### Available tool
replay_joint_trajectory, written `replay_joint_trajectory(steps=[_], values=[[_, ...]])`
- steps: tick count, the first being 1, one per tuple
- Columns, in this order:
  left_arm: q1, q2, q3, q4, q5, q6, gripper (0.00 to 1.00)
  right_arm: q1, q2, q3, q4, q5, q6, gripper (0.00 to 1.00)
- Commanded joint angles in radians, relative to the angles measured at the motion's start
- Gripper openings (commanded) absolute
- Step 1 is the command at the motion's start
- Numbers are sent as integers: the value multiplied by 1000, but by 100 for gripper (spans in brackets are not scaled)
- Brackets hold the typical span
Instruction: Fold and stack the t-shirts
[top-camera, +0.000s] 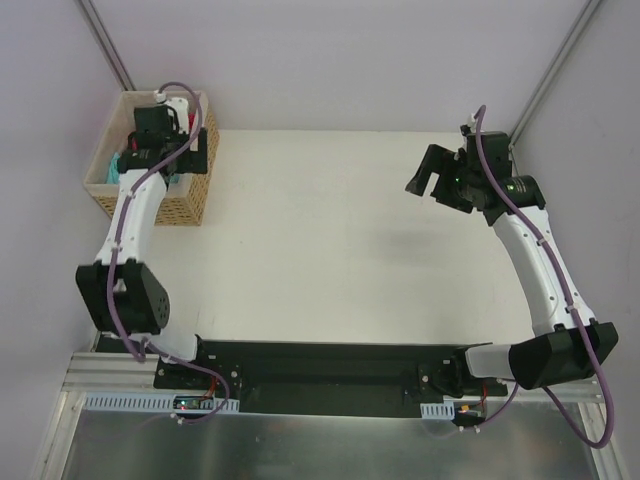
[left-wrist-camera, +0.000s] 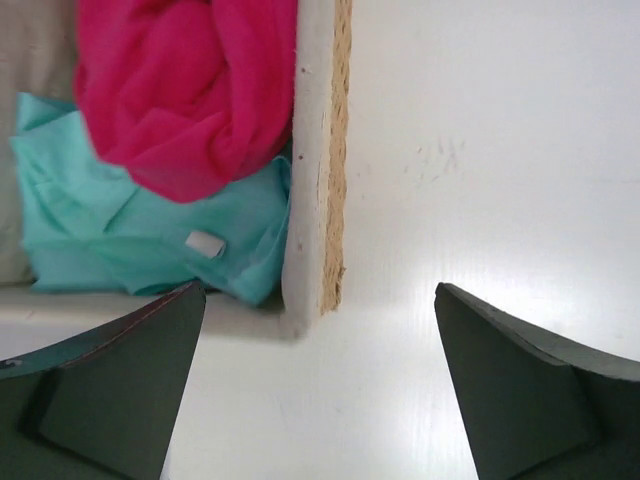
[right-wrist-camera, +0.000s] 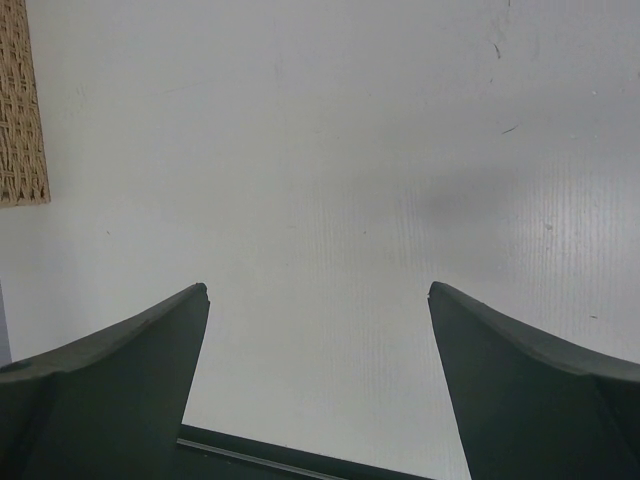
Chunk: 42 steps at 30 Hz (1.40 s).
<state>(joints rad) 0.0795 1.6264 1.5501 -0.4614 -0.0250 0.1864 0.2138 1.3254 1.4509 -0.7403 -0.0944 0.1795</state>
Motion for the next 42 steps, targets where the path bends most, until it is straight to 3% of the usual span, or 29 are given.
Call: replay_joint_trajectory(steps=[1,5,8,15,18,21,23,25,30,32,36,39,42], values=[[2,-314,-99,24,53,-183,99,4,-35,-26,39,-37,6,96],[0,-448,-270,21,-33,-312,99,4,-81,-84,61,-38,3,96],[3,-480,-301,-14,-70,-410,99,4,-104,-112,76,-39,-2,96],[8,-453,-283,-28,-116,-527,99,4,-126,-123,78,-62,-9,96],[8,-407,-211,-31,-63,-554,99,4,-123,-118,79,-65,-12,96],[6,-321,-84,-31,208,-420,99,4,-121,-113,87,-68,-12,96],[2,-300,2,-94,359,-196,99,4,-120,-113,90,-68,-14,96],[2,-309,18,-99,385,-38,99,6,-112,-112,93,-70,-15,96],[2,-248,224,-103,569,31,99,4,-69,-83,96,-87,6,96],[-1,-206,331,-103,594,50,99,4,-43,-66,102,-96,17,96],[2,-48,505,-94,469,41,99,10,-8,-23,101,-110,25,96],[3,4,547,-86,487,67,84,15,-3,-7,98,-82,18,96],[5,27,593,-77,464,1,82,13,0,-4,98,-48,9,96]])
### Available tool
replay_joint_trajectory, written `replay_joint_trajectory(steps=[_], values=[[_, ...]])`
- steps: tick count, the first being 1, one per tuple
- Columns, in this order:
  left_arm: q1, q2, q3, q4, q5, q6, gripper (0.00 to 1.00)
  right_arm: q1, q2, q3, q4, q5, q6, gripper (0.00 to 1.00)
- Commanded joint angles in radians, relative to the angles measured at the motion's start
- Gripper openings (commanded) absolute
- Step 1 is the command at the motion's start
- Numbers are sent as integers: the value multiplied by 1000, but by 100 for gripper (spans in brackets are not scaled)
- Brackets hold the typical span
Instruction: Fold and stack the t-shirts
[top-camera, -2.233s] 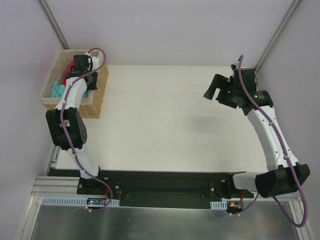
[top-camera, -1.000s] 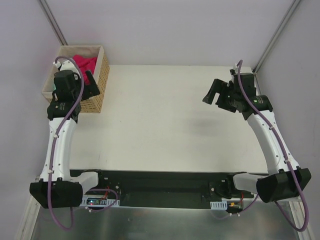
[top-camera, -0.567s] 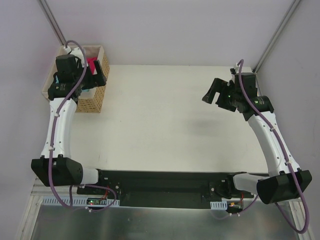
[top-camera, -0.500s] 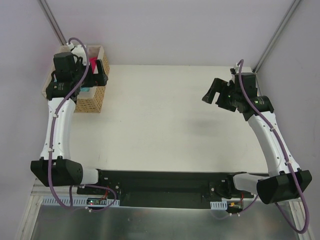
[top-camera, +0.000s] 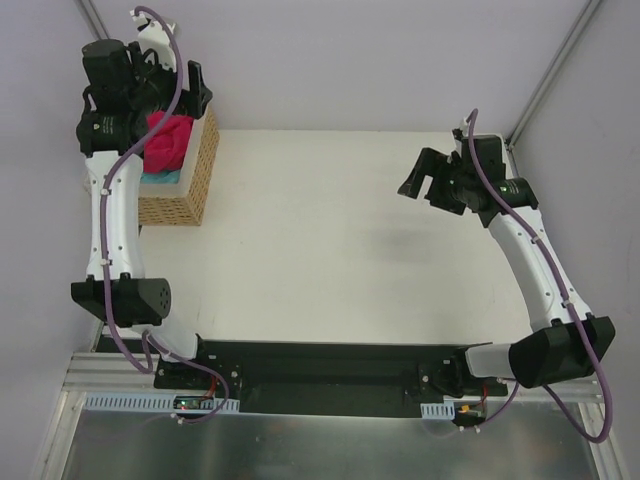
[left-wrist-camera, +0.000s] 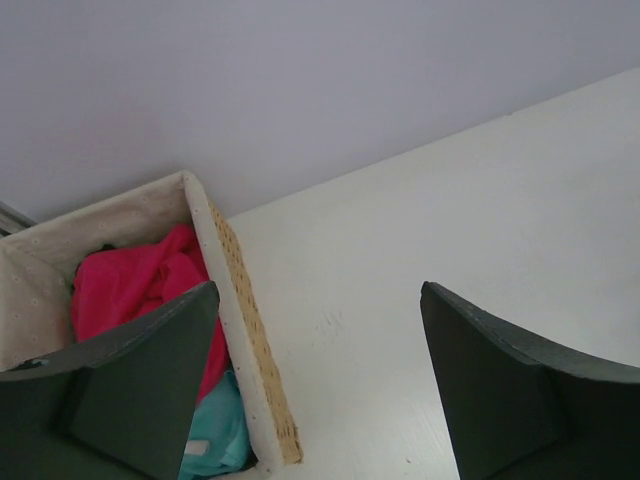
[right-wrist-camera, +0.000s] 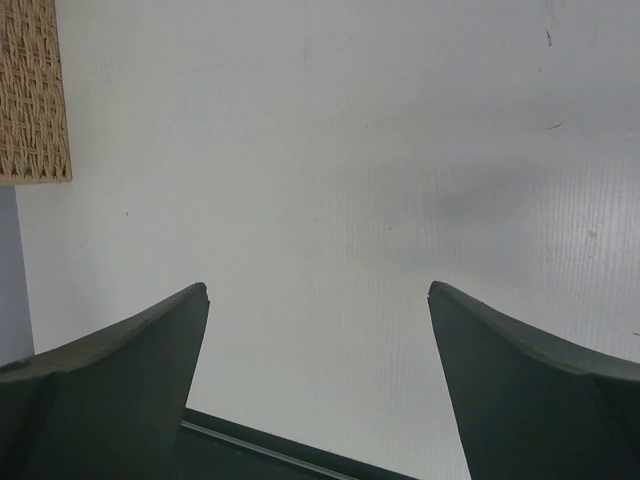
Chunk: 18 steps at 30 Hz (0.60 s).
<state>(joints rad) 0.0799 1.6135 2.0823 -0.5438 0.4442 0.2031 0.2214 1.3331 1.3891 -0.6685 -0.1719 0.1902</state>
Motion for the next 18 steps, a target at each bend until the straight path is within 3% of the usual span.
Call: replay_joint_trajectory(steps=[1,7,12,18], values=[[11,51,83,4,-21,-45,83,7,-3,60,24,32,0,96],[93,181,222,73,10,-278,86,7,63,126,-3,14,0,96],[100,316,383,126,-71,-300,99,7,58,142,-51,50,-8,96],[96,400,444,211,-218,-278,99,7,-18,120,-124,144,-6,96]])
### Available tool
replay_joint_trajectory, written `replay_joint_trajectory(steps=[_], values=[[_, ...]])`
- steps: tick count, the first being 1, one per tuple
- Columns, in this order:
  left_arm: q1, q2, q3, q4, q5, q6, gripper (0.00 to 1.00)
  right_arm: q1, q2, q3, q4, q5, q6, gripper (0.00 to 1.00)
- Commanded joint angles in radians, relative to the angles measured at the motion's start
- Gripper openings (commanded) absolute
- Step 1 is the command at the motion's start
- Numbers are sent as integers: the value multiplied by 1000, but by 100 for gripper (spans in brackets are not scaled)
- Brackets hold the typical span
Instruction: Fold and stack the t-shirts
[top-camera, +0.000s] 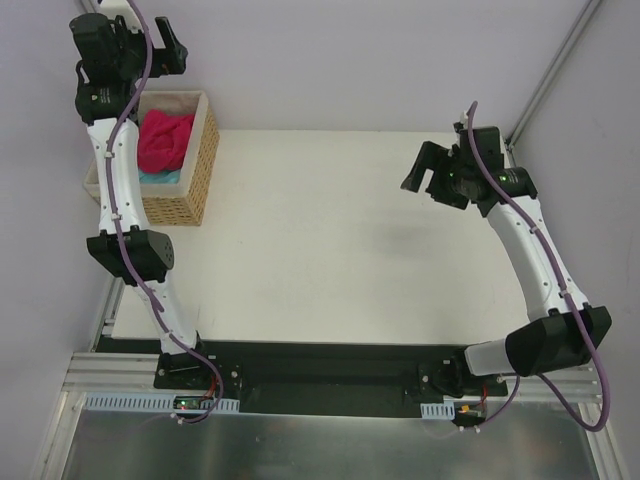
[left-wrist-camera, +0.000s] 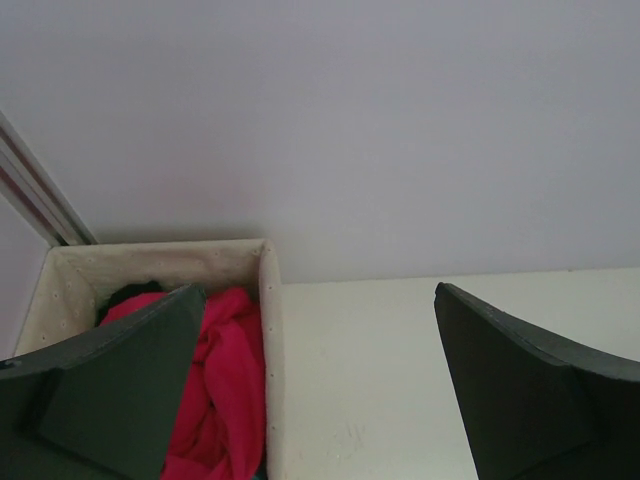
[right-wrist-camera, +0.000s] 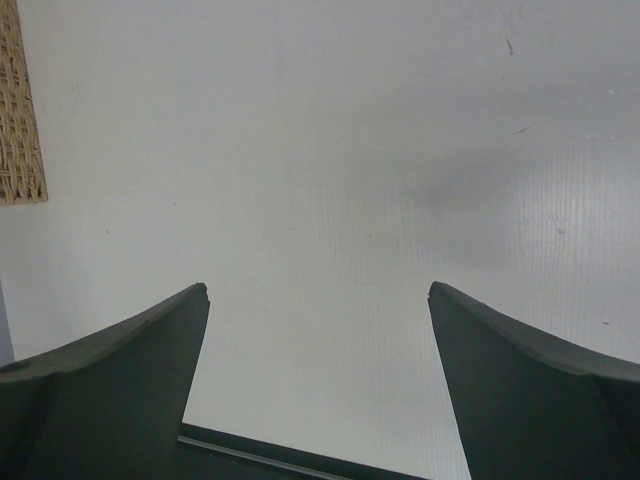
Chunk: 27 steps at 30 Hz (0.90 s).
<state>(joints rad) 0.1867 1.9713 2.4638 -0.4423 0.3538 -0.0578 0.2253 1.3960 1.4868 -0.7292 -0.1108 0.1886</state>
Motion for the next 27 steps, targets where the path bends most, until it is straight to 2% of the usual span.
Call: replay_joint_trajectory(steps=[1,3,7,9,13,15,18,21,24,25,27], values=[[-7,52,63,153,-172,-2,99,3,-90,17,-68,91,-2,96],[19,73,72,184,-197,-2,99,3,-118,12,-99,105,17,96],[143,84,57,255,-87,-120,99,5,-167,-3,-130,178,37,96],[181,77,46,264,12,-154,99,3,-179,-5,-133,197,48,96],[258,43,-43,289,140,-333,99,5,-190,-40,-107,189,45,96],[295,-9,-81,275,280,-358,99,5,-183,-45,-95,189,40,96],[292,-110,-149,199,352,-340,99,6,-164,-45,-76,169,31,96],[260,-225,-264,127,312,-358,99,6,-146,-71,-30,146,12,96],[164,-336,-414,-25,148,-263,99,5,-118,-76,2,120,9,96],[130,-363,-493,-59,37,-235,99,8,-115,-77,11,120,0,96],[79,-437,-592,-87,-76,-179,99,8,-103,-80,14,82,-8,96]])
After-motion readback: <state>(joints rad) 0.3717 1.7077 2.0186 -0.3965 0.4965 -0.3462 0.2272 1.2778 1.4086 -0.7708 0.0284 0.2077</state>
